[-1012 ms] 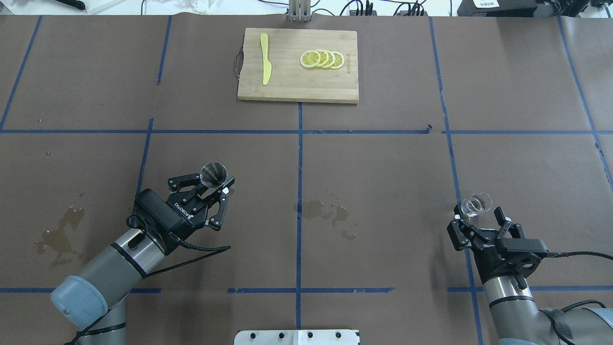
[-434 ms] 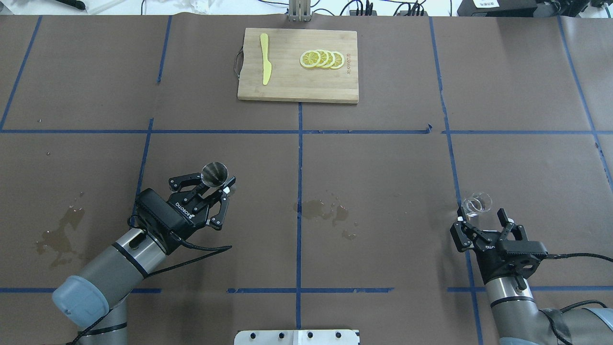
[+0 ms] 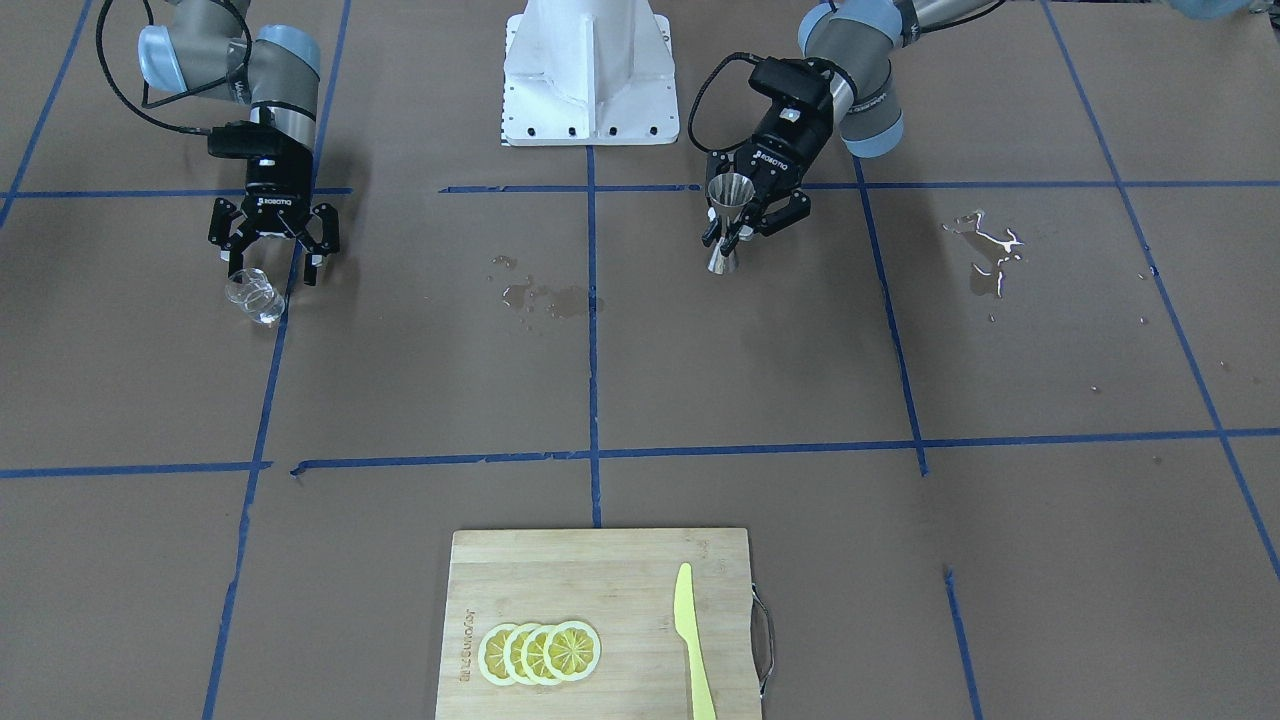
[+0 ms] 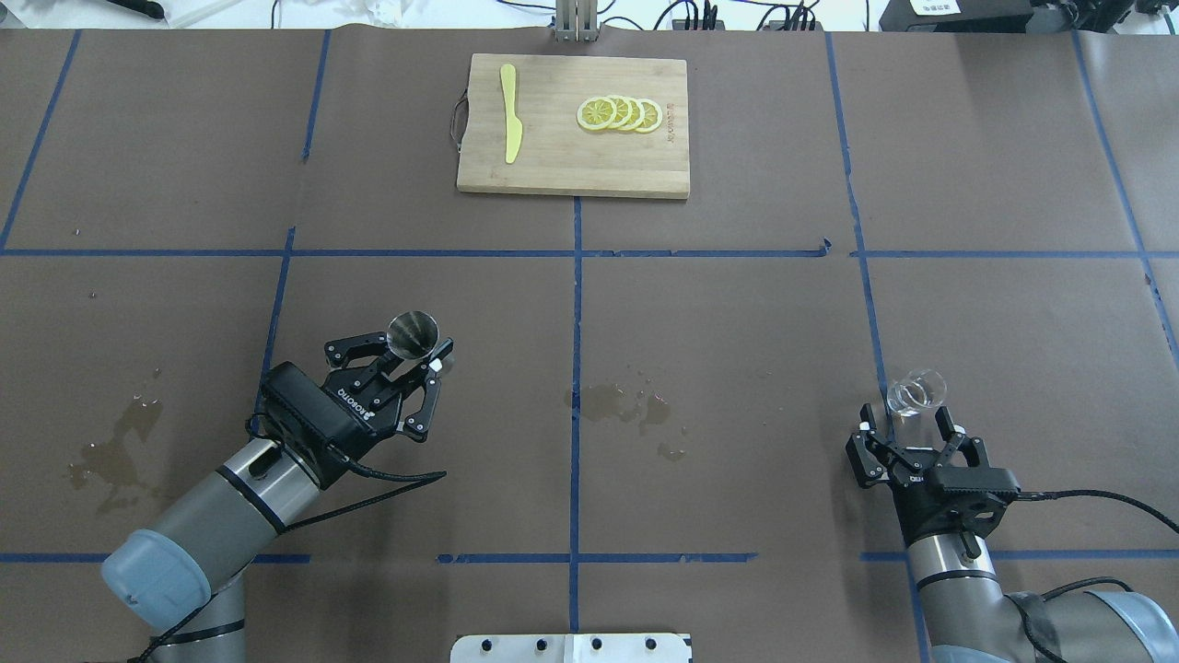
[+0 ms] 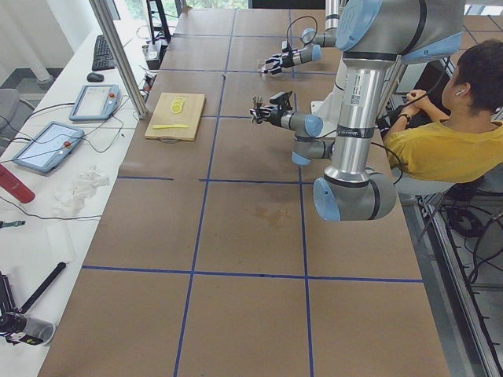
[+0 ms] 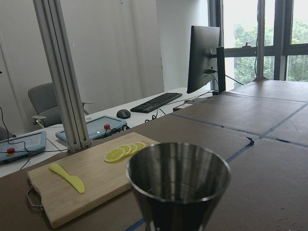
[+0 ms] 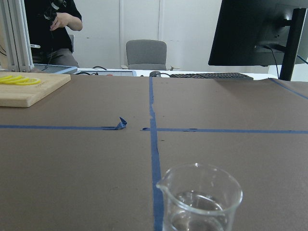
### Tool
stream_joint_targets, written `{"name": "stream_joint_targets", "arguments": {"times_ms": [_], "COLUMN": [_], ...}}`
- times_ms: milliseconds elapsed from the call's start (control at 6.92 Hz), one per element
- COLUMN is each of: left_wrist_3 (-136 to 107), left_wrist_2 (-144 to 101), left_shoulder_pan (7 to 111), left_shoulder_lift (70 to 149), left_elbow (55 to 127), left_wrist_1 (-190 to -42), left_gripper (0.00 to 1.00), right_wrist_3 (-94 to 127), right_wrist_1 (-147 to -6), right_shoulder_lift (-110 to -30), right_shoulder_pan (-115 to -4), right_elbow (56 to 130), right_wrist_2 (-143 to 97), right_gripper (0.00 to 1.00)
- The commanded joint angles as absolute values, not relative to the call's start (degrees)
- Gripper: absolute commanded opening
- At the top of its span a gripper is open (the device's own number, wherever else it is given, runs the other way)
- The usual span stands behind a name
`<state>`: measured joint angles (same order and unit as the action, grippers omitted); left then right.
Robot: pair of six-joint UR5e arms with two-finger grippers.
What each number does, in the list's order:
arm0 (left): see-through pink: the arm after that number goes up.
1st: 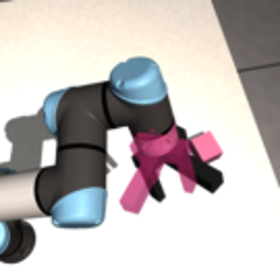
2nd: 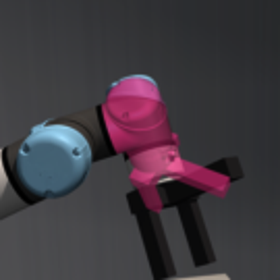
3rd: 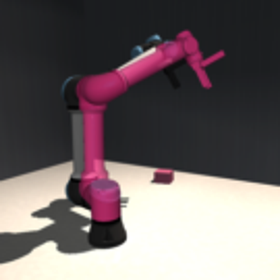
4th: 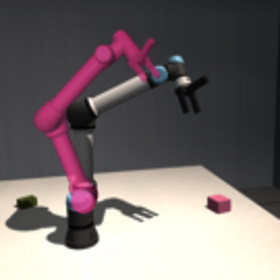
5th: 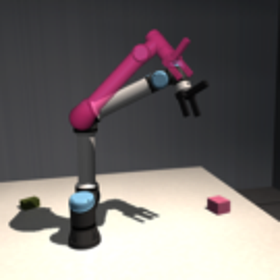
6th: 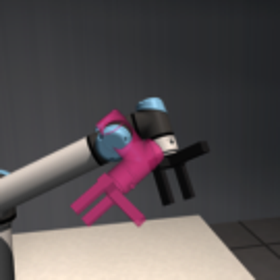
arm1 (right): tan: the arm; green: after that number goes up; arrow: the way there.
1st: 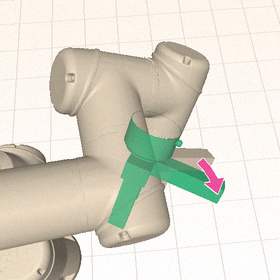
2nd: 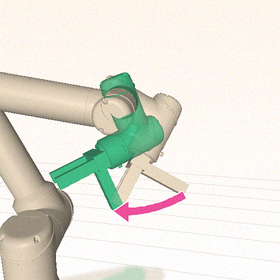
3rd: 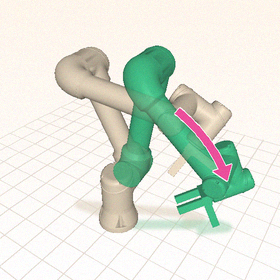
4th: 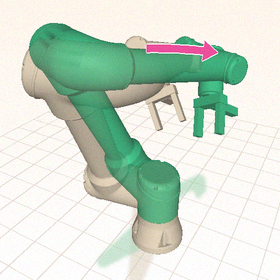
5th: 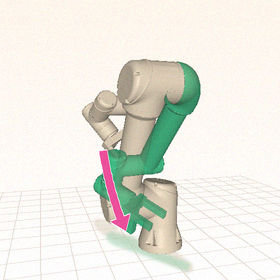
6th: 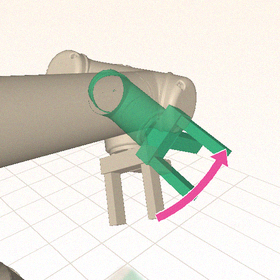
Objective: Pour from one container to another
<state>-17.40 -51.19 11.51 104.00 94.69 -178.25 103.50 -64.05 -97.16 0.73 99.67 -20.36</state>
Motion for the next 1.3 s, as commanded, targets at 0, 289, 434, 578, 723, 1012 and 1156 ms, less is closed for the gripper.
{"name": "stream_joint_targets", "arguments": {"times_ms": [0,289,434,578,723,1012,1156], "left_wrist_3": [-17.4,-17.4,-17.4,-17.4,-17.4,-17.5,-17.5], "left_wrist_2": [-51.2,-51.2,-51.1,-51.1,-51.1,-51.1,-51.0], "left_shoulder_pan": [11.5,11.5,11.5,11.5,11.5,11.5,11.5], "left_shoulder_lift": [104.0,104.0,104.0,104.0,104.0,104.0,104.0], "left_elbow": [94.6,94.5,94.5,94.3,94.3,94.3,94.4], "left_wrist_1": [-178.2,-178.2,-178.2,-178.2,-178.2,-178.2,-178.2], "left_gripper": [0.0,0.0,0.0,0.0,0.0,0.0,0.0], "right_wrist_3": [103.3,103.1,102.9,102.5,102.0,102.0,102.0], "right_wrist_1": [-64.0,-64.0,-63.9,-63.9,-63.9,-63.9,-63.8], "right_shoulder_lift": [-96.7,-96.6,-96.4,-96.4,-96.3,-96.2,-96.2], "right_shoulder_pan": [0.4,-0.3,-1.0,-1.8,-2.2,-2.2,-2.2], "right_elbow": [98.4,98.3,98.3,98.3,98.3,98.3,98.3], "right_wrist_2": [-20.6,-20.7,-20.7,-21.1,-21.5,-21.7,-21.7], "right_gripper": [1.0,0.99,0.98,0.97,0.97,0.91,0.83]}}
